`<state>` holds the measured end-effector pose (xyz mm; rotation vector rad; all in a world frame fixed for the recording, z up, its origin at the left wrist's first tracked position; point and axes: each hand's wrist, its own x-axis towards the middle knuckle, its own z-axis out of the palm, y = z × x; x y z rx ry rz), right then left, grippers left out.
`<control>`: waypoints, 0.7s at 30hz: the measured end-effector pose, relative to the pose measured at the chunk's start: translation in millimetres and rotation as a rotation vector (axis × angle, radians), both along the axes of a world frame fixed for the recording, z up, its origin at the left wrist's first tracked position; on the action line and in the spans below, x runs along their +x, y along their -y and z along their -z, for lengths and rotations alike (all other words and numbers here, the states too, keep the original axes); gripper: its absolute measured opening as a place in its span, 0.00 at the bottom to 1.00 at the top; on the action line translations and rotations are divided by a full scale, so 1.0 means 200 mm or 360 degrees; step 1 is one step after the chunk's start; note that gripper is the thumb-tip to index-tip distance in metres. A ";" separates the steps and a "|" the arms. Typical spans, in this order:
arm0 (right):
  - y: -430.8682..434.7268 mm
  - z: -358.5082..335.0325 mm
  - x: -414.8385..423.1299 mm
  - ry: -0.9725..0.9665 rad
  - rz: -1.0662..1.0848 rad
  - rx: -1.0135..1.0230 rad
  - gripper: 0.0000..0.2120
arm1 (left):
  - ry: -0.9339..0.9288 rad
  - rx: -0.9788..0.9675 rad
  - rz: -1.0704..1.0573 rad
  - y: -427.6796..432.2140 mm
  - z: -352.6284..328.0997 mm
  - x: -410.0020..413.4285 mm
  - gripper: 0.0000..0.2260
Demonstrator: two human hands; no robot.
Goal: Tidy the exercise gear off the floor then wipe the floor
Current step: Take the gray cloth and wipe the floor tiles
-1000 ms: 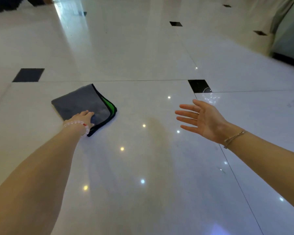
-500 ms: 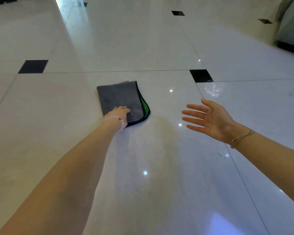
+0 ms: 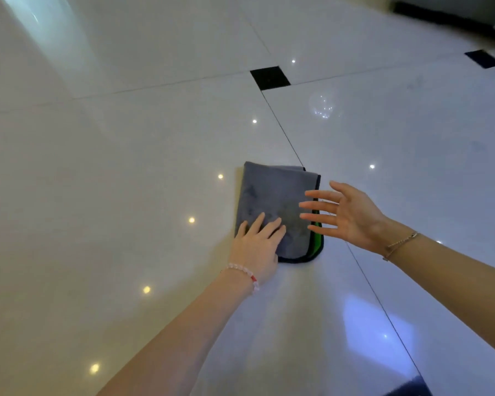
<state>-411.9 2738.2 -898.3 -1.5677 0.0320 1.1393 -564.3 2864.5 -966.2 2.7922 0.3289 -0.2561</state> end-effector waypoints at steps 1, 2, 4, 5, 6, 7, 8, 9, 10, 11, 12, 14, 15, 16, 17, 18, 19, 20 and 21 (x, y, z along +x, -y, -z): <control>0.07 0.02 -0.02 -0.0017 0.0010 -0.0024 0.20 | 0.0010 0.0001 0.0001 0.05 0.00 -0.01 0.25; 0.13 0.03 -0.03 -0.0036 0.0022 -0.0046 0.20 | 0.0027 -0.0003 -0.0006 0.10 0.01 -0.03 0.25; 0.26 0.06 -0.05 -0.0082 0.0060 -0.0067 0.21 | 0.0065 -0.0027 -0.0015 0.16 0.01 -0.04 0.24; 0.31 0.06 -0.05 -0.0101 0.0082 -0.0072 0.21 | 0.0066 -0.0042 0.0000 0.18 0.02 -0.05 0.23; 0.37 0.06 -0.05 -0.0112 0.0104 -0.0072 0.21 | 0.0077 -0.0070 0.0016 0.20 0.01 -0.05 0.22; 0.41 0.07 -0.05 -0.0115 0.0125 -0.0071 0.20 | 0.0109 -0.0115 0.0022 0.21 0.01 -0.05 0.21; 0.45 0.07 -0.05 -0.0116 0.0140 -0.0069 0.20 | 0.0172 -0.0167 0.0008 0.21 0.01 -0.05 0.20; 0.49 0.06 -0.04 -0.0115 0.0151 -0.0067 0.20 | 0.0261 -0.0212 -0.0049 0.21 0.00 -0.05 0.18; 0.52 0.06 -0.04 -0.0113 0.0157 -0.0066 0.20 | 0.0359 -0.0236 -0.0160 0.21 -0.01 -0.05 0.17; 0.54 0.06 -0.05 -0.0111 0.0160 -0.0063 0.20 | 0.0418 -0.0231 -0.0318 0.20 -0.02 -0.04 0.17; 0.57 0.05 -0.05 -0.0109 0.0159 -0.0058 0.20 | 0.0407 -0.0218 -0.0495 0.19 -0.03 -0.04 0.17; 0.60 0.05 -0.05 -0.0102 0.0155 -0.0042 0.20 | 0.0228 -0.0273 -0.0835 0.16 -0.04 -0.01 0.21; 0.60 0.04 -0.05 -0.0097 0.0151 -0.0034 0.20 | 0.0134 -0.0345 -0.0960 0.15 -0.05 0.00 0.23; 0.61 0.04 -0.05 -0.0091 0.0147 -0.0025 0.20 | 0.0080 -0.0414 -0.1034 0.15 -0.05 0.02 0.24; 0.62 0.03 -0.05 -0.0086 0.0145 -0.0015 0.20 | 0.0051 -0.0459 -0.1075 0.15 -0.06 0.03 0.24; 0.62 0.03 -0.05 -0.0079 0.0144 -0.0004 0.20 | 0.0051 -0.0490 -0.1103 0.15 -0.07 0.05 0.25; 0.63 0.02 -0.04 -0.0070 0.0142 0.0008 0.20 | 0.0055 -0.0531 -0.1135 0.15 -0.07 0.06 0.25; 0.63 0.02 -0.04 -0.0059 0.0141 0.0021 0.20 | 0.0073 -0.0599 -0.1181 0.16 -0.08 0.07 0.25; 0.64 0.01 -0.03 -0.0048 0.0141 0.0036 0.19 | 0.0088 -0.0691 -0.1247 0.16 -0.09 0.08 0.27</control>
